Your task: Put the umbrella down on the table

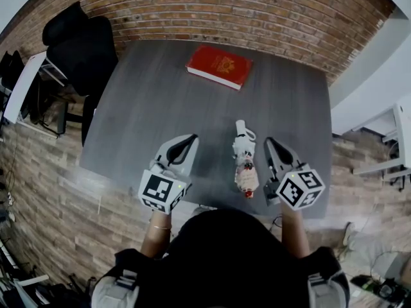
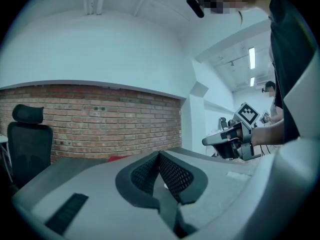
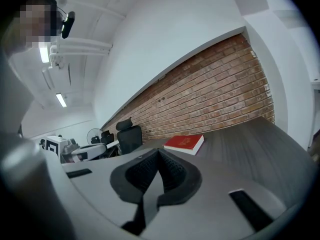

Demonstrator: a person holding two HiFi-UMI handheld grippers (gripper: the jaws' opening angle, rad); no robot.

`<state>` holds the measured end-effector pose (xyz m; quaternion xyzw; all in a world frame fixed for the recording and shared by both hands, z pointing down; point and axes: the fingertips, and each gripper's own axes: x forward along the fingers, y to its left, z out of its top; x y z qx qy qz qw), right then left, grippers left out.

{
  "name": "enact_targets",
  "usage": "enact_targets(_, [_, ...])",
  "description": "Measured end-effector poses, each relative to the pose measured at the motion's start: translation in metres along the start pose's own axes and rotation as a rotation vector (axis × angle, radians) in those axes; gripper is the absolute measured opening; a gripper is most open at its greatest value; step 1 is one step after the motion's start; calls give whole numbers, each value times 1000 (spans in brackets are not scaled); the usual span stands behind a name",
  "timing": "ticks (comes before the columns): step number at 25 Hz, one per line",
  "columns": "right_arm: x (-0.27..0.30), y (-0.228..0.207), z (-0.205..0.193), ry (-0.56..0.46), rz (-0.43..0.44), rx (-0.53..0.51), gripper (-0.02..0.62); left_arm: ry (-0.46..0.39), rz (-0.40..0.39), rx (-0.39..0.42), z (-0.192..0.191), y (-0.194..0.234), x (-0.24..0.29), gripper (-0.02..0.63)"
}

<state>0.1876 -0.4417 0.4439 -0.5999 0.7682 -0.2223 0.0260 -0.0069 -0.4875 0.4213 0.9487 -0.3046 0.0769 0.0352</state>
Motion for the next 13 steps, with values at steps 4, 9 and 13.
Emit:
enact_targets(4, [-1,-1,0,3,-4,0,-6,0,-1,-1,-1,-1,1,0])
enact_targets(9, [0,-1,2,1,-10,0,-6,3,-2,-8,-2,1,2,0])
enact_targets(13, [1,-2,1,-2,-13,-1,-6,4,-6,-3,-4,1,3,0])
